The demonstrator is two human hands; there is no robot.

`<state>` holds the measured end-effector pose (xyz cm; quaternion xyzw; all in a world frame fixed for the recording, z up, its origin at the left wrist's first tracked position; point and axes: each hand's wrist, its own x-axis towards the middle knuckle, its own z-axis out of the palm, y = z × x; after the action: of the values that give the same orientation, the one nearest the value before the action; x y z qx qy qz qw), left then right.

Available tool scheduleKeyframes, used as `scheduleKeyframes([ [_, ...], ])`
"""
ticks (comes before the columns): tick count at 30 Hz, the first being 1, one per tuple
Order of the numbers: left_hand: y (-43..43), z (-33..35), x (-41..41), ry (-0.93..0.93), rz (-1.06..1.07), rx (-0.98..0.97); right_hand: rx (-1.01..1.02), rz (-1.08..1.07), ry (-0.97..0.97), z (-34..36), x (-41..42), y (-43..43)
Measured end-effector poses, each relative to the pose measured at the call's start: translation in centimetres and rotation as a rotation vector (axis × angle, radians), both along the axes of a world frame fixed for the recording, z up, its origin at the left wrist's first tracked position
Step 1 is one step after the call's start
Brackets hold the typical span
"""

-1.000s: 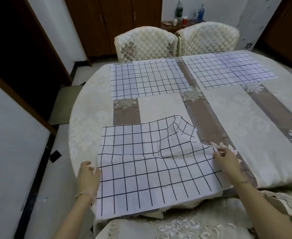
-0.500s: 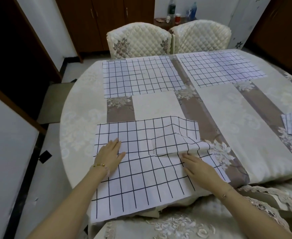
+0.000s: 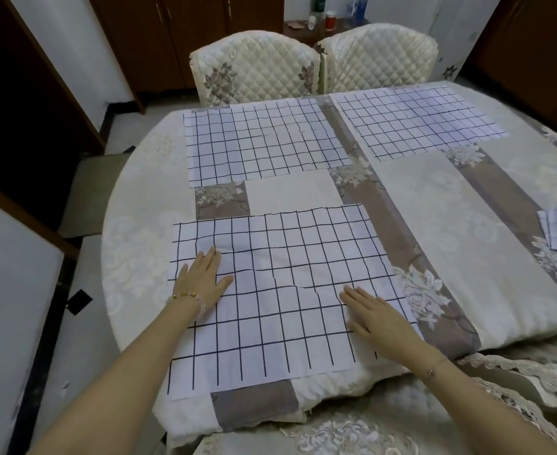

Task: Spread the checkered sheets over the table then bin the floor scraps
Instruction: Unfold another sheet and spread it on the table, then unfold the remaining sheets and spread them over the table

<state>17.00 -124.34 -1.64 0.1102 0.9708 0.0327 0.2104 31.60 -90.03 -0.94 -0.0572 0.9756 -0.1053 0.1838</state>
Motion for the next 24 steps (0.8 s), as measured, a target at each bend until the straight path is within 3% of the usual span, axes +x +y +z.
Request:
scheduleKeyframes([
  [2, 0.1, 0.6, 1.0, 0.068, 0.022, 0.051, -0.067, -0.044, -0.003, 0.6, -0.4, 0.0],
  [7, -0.2, 1.3, 8.4, 0.186, 0.045, 0.243, -0.158, -0.165, 0.215, 1.7, -3.7, 0.1],
  [13, -0.5, 0.0, 15.5, 0.048, -0.068, 0.118, -0.022, -0.062, 0.162, 0.6, -6.8, 1.2],
  [16, 0.6, 1.2, 15.9, 0.073, -0.117, 0.082, 0.055, -0.052, 0.11, 0.5, -7.2, 2.4],
  [24, 1.1, 3.0, 16.1, 0.095, -0.193, -0.051, 0.024, -0.07, 0.098, 0.8, -6.8, 3.3],
])
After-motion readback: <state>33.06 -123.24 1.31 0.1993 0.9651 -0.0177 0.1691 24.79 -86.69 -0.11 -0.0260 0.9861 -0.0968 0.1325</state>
